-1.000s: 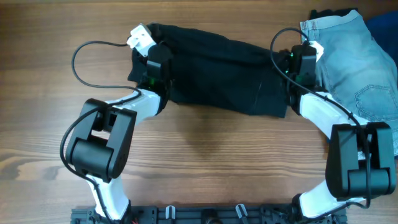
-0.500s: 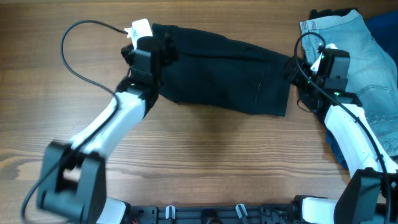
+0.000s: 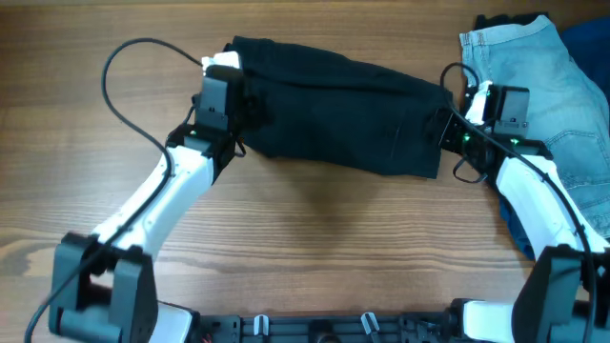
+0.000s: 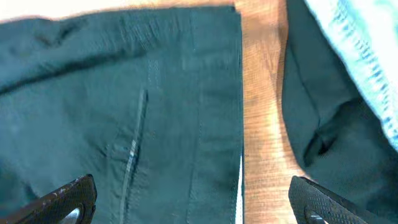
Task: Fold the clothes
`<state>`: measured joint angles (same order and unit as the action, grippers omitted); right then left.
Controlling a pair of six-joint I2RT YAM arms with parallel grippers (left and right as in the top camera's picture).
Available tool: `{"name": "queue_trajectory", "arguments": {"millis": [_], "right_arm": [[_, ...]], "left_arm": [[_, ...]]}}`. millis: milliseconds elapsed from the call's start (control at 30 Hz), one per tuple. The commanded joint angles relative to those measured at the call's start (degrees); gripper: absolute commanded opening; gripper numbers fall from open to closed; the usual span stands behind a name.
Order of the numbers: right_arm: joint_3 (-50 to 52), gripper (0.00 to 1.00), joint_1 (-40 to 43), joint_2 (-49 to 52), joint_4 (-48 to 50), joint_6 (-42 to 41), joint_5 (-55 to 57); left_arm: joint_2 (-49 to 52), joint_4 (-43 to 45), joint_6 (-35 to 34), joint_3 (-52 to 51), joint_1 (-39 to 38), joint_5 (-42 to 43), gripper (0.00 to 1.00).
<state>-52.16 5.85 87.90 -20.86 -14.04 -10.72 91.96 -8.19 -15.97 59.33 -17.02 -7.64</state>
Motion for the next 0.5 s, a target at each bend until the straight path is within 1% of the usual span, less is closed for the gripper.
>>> {"name": "queue_trajectory", "arguments": {"millis": [0,67,100,167,233,300,333,400,467], "right_arm": [[0.2,0.97,0.2,1.6,-1.4,0.5,-1.4],[0.3,0.9,0.2,1.8,-1.7,0.0,-1.4],[0.4,0.9,0.2,1.8,-1.7,-0.8,-1.4],[0.7,0.85,0.2,1.8,-1.2,-3.1,-1.3],[1.8,0.85,0.2,2.2,1.0,-5.7,-1.3],[2.1,0.85,0.2,2.8,2.1,-6.1,-1.4],[2.1,0.85,0.2,3.3,2.4,-6.1,-1.3],[2.1,0.84,0.2,3.8,2.4,-6.0,-0.9],[2.1,0.81,0.2,4.7,2.4,-5.6,-0.9]], "left_arm": [[6.5,8.2,3.8,0.0,5.3,10.8,0.97],[9.7,12.6,3.8,0.0,7.5,13.0,0.97],[10.9,14.2,4.1,0.0,8.3,13.4,0.97],[13.6,17.4,5.9,0.0,9.9,14.1,0.95],[16.9,19.8,6.8,-0.1,11.0,14.6,0.9],[18.7,20.7,8.1,-0.1,11.0,16.0,0.87],[19.8,21.6,9.2,-0.1,11.0,17.3,0.86],[21.5,23.8,9.3,-0.1,11.0,18.9,0.86],[22.8,25.2,9.4,-0.1,11.1,20.5,0.82]]}}
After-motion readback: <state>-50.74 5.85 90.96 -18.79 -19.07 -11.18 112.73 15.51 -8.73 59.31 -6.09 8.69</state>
